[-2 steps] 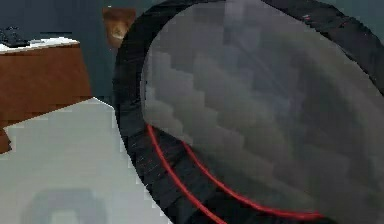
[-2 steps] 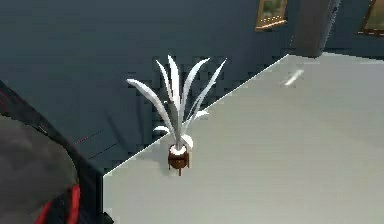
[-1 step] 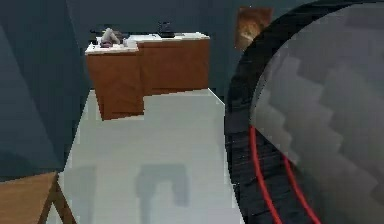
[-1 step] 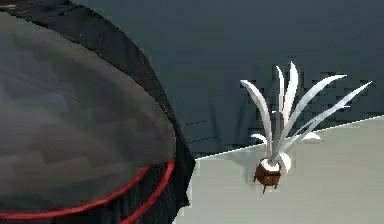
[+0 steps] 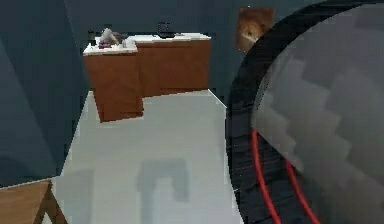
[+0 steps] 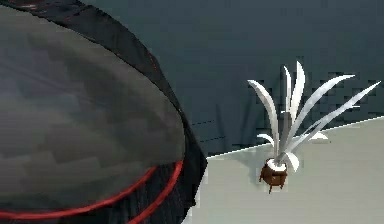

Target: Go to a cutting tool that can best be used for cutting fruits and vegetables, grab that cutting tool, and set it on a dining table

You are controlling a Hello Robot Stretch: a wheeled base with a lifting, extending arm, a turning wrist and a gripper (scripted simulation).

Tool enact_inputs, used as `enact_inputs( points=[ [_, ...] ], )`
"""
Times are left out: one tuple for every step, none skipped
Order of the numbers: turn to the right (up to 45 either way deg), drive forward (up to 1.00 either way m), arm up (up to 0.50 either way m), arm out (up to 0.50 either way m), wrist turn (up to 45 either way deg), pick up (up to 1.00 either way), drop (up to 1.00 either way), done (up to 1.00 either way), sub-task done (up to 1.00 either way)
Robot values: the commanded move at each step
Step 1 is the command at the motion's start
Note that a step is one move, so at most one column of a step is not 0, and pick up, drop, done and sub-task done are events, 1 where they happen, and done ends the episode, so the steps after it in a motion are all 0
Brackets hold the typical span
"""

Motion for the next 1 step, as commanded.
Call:
enact_inputs(
  points=[
    [-6.0,0.0,0.0,0.0,0.0,0.0,0.0,0.0,0.0]
  ],
)
